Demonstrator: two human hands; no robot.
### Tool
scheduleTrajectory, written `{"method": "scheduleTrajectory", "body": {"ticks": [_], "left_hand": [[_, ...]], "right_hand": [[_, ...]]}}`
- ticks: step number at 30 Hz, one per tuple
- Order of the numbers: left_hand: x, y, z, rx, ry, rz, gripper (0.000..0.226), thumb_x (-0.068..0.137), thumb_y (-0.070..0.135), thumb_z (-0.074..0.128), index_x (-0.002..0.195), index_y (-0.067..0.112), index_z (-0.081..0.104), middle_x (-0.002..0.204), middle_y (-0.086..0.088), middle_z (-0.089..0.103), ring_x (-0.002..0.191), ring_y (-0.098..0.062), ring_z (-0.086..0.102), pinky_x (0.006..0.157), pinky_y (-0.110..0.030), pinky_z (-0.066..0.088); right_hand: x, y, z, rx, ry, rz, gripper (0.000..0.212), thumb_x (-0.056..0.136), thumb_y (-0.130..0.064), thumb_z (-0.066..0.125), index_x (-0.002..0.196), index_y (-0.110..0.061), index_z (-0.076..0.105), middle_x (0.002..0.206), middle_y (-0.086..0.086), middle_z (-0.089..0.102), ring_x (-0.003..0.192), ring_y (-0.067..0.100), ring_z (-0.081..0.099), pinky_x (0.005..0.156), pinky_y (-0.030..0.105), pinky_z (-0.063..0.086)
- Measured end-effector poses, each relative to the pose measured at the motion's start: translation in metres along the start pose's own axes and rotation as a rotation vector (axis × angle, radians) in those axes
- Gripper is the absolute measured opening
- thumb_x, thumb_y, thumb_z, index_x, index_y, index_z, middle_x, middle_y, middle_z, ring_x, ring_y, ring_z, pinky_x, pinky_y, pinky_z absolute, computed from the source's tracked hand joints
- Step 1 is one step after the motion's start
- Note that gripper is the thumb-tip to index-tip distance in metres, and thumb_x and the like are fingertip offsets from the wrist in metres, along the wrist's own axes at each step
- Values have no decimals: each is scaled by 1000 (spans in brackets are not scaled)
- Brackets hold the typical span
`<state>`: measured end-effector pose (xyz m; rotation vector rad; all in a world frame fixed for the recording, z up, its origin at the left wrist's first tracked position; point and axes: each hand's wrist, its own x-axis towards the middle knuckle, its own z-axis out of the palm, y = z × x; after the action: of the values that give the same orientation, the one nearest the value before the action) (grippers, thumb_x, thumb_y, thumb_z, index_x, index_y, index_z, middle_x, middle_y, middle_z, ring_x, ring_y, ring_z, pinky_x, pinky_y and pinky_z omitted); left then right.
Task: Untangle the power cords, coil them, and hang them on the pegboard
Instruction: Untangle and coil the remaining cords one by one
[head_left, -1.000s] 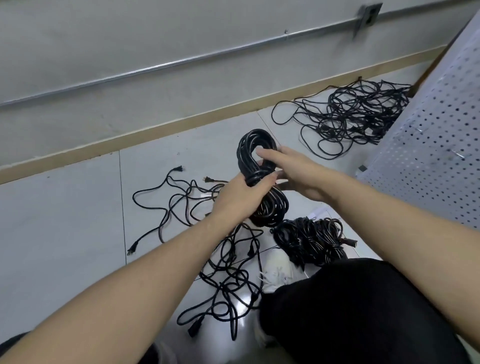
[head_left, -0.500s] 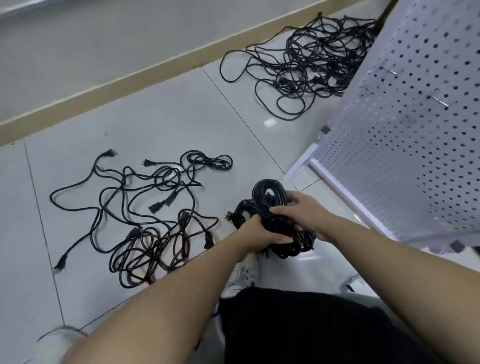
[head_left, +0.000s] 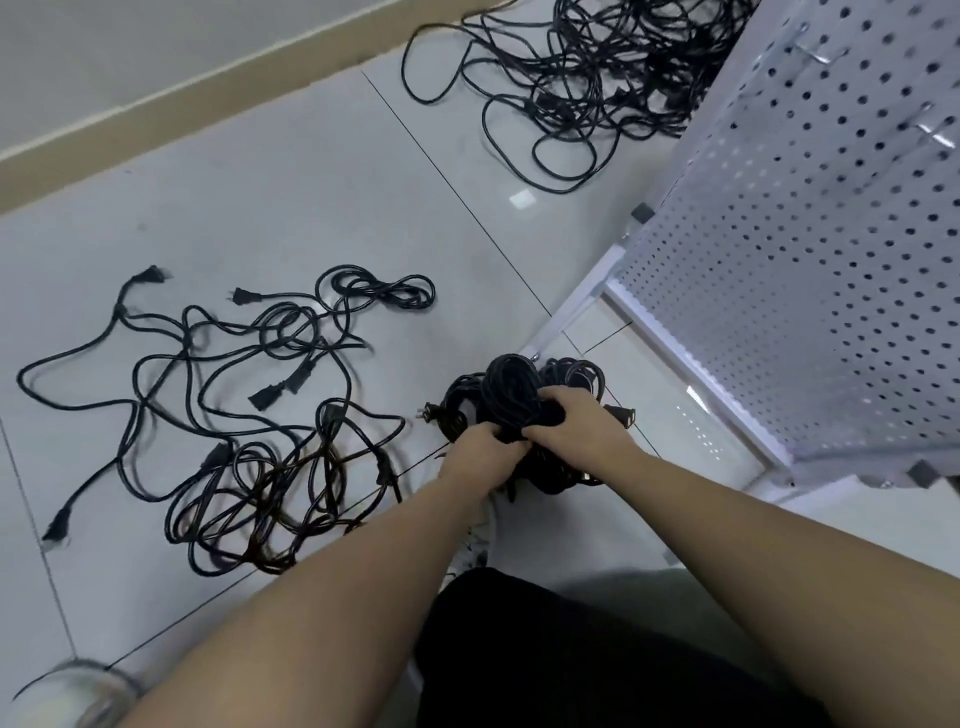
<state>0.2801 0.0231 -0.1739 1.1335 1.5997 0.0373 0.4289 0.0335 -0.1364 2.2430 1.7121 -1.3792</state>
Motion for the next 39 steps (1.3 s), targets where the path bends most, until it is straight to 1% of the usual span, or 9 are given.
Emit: {"method": "scheduleTrajectory", "body": {"ticks": [8, 12, 16, 23, 27, 29, 32, 34, 39], "left_hand": [[-50, 6, -45, -16, 53, -21, 17, 98, 32, 56, 107, 19, 62, 92, -3, 65, 79, -23, 63, 63, -29, 49], [-81, 7, -81, -44, 129, 17, 14, 99, 33, 57, 101, 19, 61, 83, -1, 64, 77, -23, 65, 64, -33, 51], [-111, -7, -113, -60, 195, 50, 16, 97, 31, 59, 105, 17, 62, 91, 0, 64, 93, -28, 72, 73, -35, 56], [-128, -76, -150, -131, 272, 33, 11, 95, 25, 58, 100, 17, 62, 89, -5, 65, 75, -23, 62, 69, -31, 48], [-119, -125, -161, -27, 267, -16, 8, 94, 29, 60, 98, 22, 61, 101, -4, 69, 82, -18, 59, 75, -30, 48], [-113, -145, -161, 90, 248, -23, 17, 94, 39, 64, 102, 25, 60, 108, 0, 69, 92, -18, 61, 80, -31, 49], [-108, -164, -157, 72, 70, -5, 47, 89, 53, 72, 121, 23, 59, 113, 4, 62, 103, -16, 59, 88, -30, 48], [-102, -175, -150, 37, -58, -18, 57, 88, 50, 76, 132, 20, 57, 123, 2, 62, 108, -15, 58, 88, -26, 45], [-93, -189, -146, 116, -4, 19, 24, 99, 28, 60, 120, 17, 66, 108, -4, 71, 91, -16, 66, 79, -30, 54]], "right_hand": [[-35, -28, -26, -26, -16, -56, 55, 92, -33, 69, 143, -23, 53, 138, 0, 58, 124, 17, 56, 91, 23, 38], [-56, -63, -30, -44, -16, -125, 51, 93, -31, 68, 141, -21, 53, 127, 1, 59, 116, 18, 57, 91, 25, 40], [-73, -97, -22, -60, -8, -206, 46, 91, -30, 70, 135, -22, 57, 115, -3, 61, 106, 16, 58, 89, 24, 41], [-71, -137, 24, -45, -180, -288, 40, 91, -27, 73, 128, -23, 59, 104, 1, 69, 75, 13, 60, 67, 23, 50], [-55, -147, 59, -107, -286, -293, 39, 93, -18, 68, 131, -21, 59, 99, 1, 68, 81, 16, 59, 72, 30, 52], [-48, -151, 74, -257, -341, -336, 43, 94, -15, 63, 137, -22, 57, 118, 0, 67, 95, 14, 60, 78, 24, 48], [-35, -151, 95, -494, -456, -392, 51, 94, -10, 58, 142, -25, 53, 144, -3, 57, 127, 15, 54, 104, 26, 43], [-28, -151, 105, -605, -489, -405, 54, 91, -11, 58, 142, -29, 54, 145, -5, 56, 128, 16, 54, 107, 29, 43], [-29, -160, 111, -912, -556, -455, 56, 93, -13, 56, 147, -28, 50, 134, 0, 63, 121, 21, 59, 95, 25, 44]]}}
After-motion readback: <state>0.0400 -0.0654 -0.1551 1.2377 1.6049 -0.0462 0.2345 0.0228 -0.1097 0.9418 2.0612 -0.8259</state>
